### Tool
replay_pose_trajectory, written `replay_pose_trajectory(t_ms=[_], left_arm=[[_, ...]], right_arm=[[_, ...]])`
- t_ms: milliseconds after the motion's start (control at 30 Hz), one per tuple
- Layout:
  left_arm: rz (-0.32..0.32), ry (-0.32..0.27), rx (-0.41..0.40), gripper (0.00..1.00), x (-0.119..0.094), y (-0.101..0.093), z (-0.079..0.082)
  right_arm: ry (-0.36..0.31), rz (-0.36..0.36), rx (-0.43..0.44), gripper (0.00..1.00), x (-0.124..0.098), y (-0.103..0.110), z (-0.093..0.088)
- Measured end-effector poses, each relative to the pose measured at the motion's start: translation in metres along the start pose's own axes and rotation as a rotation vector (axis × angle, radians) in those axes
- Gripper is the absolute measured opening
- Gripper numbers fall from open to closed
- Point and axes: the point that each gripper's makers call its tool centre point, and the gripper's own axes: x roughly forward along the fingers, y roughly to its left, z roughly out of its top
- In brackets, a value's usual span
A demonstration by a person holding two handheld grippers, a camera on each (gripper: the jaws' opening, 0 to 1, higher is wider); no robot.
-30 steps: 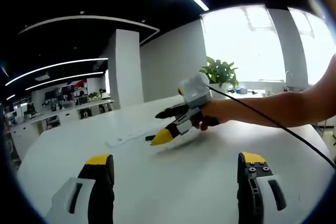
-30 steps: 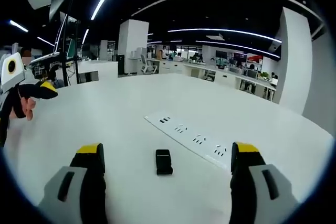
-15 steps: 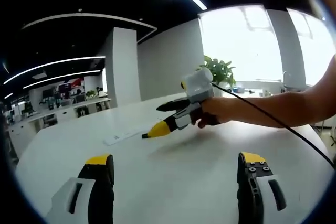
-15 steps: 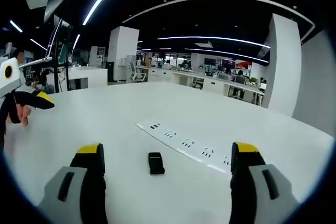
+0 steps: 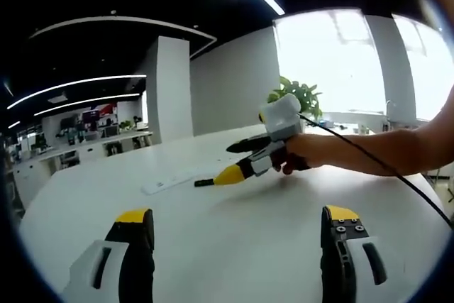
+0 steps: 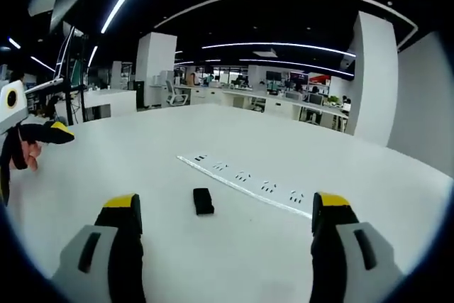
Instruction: Snap the two parts of the plastic buckle together until the buckle closes and remains connected.
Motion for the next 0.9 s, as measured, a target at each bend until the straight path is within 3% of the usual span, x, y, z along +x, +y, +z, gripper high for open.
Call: replay_pose_trajectory(t_ms=[300,900], left_arm=[[0.006,0.004,0.0,0.99,0.0,0.001,-0.001],[0.002,0.01,-0.023,0.99,-0.002,0.003,-0.002]], right_arm=[[-0.037,-0.03,0.018,1.0,-0.021,0.004,0.011],[-0.029,-0.026,-0.006,0.97,-0.033,0.005,0.009]])
